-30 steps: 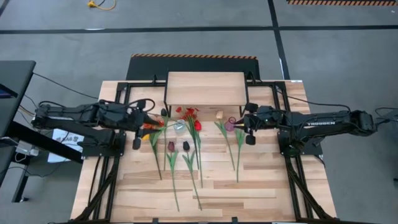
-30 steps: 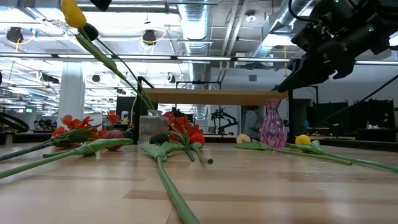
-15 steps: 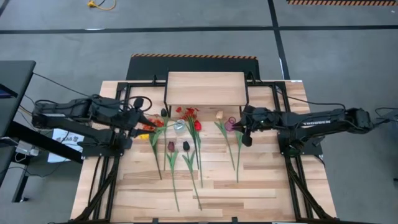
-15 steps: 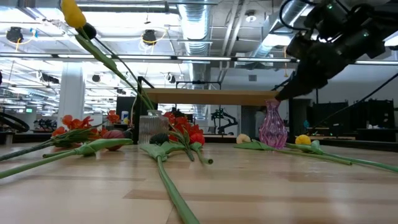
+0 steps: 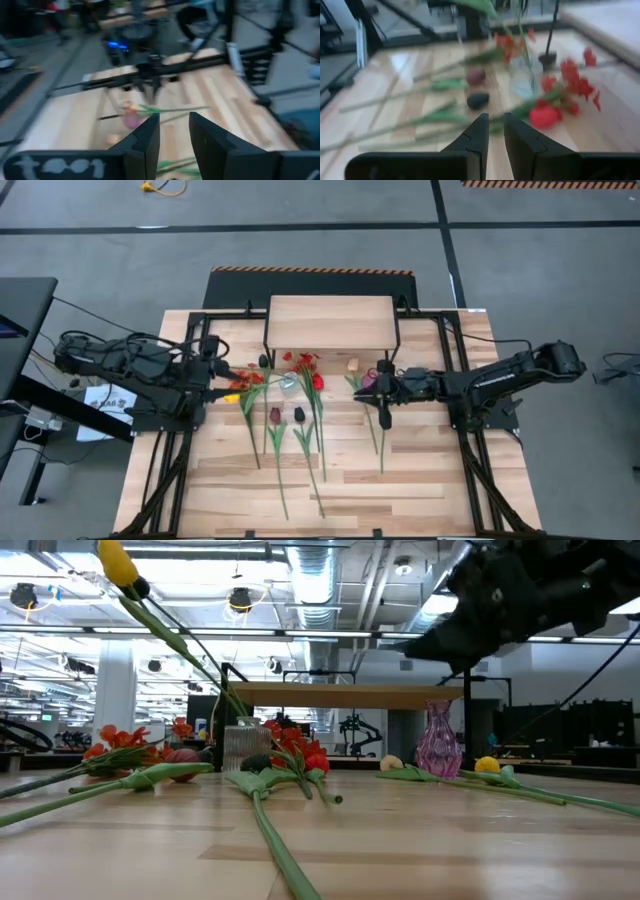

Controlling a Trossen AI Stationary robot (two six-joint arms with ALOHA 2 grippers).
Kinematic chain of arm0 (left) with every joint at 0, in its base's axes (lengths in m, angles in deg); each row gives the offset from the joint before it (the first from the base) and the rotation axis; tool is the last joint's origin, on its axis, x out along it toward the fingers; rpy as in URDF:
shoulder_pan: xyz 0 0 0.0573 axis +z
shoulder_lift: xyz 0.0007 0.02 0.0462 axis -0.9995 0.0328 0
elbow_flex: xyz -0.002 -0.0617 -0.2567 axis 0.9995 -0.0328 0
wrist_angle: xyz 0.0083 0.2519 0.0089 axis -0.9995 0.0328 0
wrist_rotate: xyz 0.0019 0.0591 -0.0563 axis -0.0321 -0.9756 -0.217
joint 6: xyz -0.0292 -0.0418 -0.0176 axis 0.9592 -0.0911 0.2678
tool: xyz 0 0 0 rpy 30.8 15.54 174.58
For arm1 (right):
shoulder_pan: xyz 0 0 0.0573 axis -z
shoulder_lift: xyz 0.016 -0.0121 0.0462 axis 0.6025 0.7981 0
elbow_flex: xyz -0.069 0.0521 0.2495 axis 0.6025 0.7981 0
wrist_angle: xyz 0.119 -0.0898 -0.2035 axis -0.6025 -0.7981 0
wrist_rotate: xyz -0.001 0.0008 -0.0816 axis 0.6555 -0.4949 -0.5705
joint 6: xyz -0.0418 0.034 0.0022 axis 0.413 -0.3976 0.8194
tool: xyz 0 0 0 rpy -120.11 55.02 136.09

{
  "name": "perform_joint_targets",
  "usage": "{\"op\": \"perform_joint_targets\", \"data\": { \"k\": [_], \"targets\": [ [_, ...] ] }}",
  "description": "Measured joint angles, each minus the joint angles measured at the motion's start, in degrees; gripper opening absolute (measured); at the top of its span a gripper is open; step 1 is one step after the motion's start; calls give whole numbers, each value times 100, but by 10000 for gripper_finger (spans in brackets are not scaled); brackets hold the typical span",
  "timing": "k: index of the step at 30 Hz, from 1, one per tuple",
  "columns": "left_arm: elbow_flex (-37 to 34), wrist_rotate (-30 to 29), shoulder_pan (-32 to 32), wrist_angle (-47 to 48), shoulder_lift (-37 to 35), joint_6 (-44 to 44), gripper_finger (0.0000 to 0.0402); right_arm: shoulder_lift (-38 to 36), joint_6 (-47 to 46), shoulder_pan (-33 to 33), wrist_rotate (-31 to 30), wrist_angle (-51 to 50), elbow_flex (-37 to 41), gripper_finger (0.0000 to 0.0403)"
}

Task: Pick and place flowers into a vace then onto a shelf
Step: Put the dark red flower into the transparent vase

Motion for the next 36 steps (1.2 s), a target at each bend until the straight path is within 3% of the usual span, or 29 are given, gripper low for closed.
{"op": "perform_joint_targets", "data": {
  "k": [3,10,22,29,36],
  "targets": [
    [0,-407,-59,-42,0,20,96,242,0,-33,1,254,-165,52],
    [0,-392,-59,-37,0,244,96,1087,221,77,7,74,-1280,52],
    [0,-389,-59,34,2,567,96,2797,1433,581,72,-1945,-4307,52],
    [0,-394,-59,105,0,349,96,3678,1833,883,1061,-2932,-5773,52],
    [-2,-395,-59,186,2,262,96,4571,2265,949,1389,-3755,-6954,68]
  ]
}}
